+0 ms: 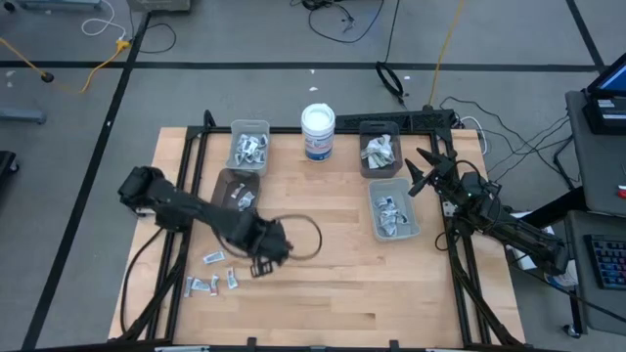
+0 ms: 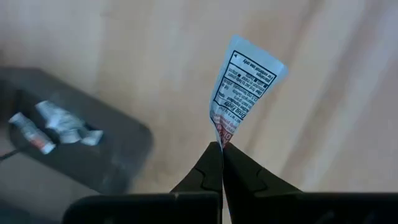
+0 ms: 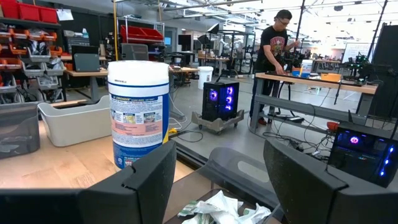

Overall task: Pick & Place First Aid Supplies
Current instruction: Put the orange ointment pack into the left black bin

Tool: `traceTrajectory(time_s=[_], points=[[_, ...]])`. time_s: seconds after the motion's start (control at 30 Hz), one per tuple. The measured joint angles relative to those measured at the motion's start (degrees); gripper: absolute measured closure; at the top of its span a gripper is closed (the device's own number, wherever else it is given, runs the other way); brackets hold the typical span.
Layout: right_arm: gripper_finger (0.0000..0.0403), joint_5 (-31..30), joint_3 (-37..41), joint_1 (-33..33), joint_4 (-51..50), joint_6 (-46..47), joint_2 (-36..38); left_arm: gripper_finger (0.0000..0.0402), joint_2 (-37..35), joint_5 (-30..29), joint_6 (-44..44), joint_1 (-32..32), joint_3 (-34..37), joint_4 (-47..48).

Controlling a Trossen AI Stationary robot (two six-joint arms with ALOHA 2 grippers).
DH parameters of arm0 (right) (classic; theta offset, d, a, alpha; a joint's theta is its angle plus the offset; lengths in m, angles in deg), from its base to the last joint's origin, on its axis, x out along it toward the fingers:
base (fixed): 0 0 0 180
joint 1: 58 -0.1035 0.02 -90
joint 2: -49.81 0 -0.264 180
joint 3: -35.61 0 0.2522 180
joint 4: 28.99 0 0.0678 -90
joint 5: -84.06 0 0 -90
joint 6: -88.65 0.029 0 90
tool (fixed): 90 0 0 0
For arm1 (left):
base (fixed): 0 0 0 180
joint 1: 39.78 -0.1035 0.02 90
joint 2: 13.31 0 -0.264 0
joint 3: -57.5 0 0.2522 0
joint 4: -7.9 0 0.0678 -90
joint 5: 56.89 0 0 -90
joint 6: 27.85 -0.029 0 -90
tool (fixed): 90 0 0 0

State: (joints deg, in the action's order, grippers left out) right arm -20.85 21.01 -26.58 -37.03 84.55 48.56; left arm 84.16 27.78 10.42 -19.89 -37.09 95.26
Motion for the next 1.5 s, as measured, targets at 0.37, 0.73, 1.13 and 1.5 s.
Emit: traceTrajectory(time_s=[0.37, 0.73, 1.13, 1.5], points=[[0.0165, 0.01, 0.01, -0.02, 0.0, -0.01, 0.0, 0.0401, -10.23, -1.11, 7.83, -13.53, 8.99, 0.87], [0.0165, 0.0, 0.01, -0.01, 0.0, 0.01, 0.02, 0.0401, -20.53, -1.31, 9.87, -28.51, 20.42, 1.36], [0.0165, 0.01, 0.01, -0.02, 0.0, 0.0, 0.01, 0.0401, -18.74, -1.55, 8.98, -36.44, 30.4, -9.8], [0.0165, 0.0, 0.0, 0.0, 0.0, 0.01, 0.01, 0.0401, -17.92, -0.6, 13.24, -36.43, 38.93, -20.01]])
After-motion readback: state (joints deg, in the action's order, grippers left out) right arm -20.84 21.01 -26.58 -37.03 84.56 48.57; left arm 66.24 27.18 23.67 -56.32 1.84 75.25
